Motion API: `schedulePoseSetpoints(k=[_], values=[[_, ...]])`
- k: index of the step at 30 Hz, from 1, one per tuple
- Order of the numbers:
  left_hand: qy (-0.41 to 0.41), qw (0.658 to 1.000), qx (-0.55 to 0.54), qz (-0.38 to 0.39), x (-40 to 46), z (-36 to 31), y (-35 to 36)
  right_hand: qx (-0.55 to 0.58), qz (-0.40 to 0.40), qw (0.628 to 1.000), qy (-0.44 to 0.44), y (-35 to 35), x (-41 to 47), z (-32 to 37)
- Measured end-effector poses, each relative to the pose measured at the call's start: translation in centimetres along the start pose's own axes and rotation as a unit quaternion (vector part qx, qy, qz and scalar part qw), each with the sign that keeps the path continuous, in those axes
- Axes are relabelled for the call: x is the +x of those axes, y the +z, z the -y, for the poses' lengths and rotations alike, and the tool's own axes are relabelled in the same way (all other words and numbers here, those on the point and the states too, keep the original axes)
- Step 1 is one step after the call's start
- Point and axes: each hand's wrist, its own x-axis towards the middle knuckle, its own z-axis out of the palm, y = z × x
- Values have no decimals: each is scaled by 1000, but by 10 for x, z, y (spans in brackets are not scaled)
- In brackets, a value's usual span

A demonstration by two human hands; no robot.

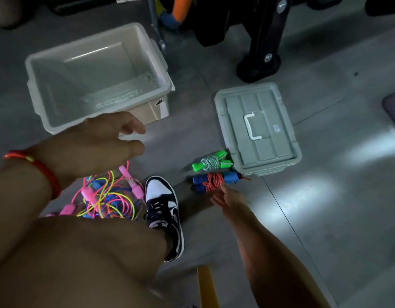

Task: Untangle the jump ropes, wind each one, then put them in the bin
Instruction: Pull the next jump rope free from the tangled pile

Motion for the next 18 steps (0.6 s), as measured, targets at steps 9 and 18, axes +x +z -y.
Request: schedulePoseSetpoints(k=[9,18], values=[[1,987,-136,-83,-14,-18,-1,-213,29,925,-313,7,-103,47],[-11,933,-308,-184,-118,71,-20,-407,243,701,-533,100,-278,178]])
